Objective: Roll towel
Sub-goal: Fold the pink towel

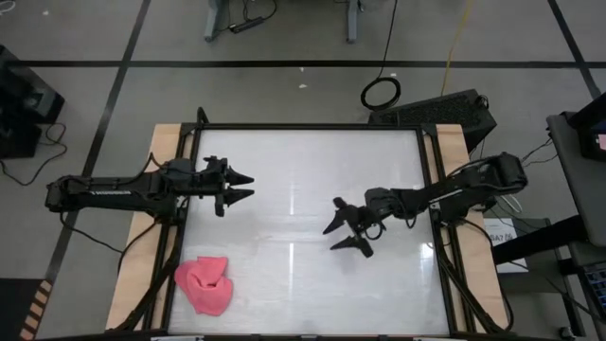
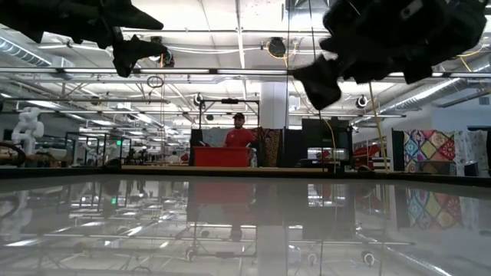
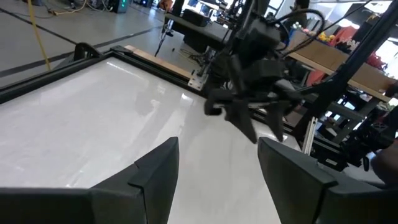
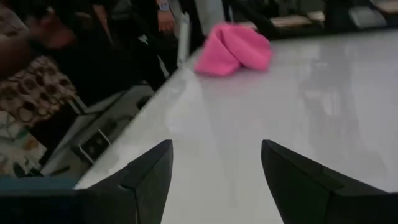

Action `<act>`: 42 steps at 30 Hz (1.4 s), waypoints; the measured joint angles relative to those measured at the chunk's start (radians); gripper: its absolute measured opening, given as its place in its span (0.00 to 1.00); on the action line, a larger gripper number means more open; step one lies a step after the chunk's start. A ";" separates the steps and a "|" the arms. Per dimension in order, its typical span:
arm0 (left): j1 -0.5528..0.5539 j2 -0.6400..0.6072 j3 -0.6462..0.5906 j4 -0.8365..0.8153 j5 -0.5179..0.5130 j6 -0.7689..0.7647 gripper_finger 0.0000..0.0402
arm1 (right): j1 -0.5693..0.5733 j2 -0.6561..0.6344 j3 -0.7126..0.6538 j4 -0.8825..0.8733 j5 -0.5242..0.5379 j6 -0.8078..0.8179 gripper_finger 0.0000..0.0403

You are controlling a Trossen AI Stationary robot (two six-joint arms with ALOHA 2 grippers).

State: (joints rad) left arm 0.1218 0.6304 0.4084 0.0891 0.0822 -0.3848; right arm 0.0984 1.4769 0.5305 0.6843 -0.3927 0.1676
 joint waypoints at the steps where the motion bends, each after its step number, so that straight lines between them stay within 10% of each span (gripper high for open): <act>1: 0.000 0.000 0.000 0.000 0.000 0.000 0.56 | 0.010 0.020 0.024 0.002 0.000 -0.004 0.58; 42: 0.000 0.000 0.000 -0.002 -0.015 -0.001 0.56 | 0.122 1.072 1.469 -0.399 0.093 -0.154 0.58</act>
State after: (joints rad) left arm 0.1215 0.6304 0.4080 0.0872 0.0669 -0.3853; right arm 0.2199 2.5484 1.9990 0.2855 -0.2994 0.0135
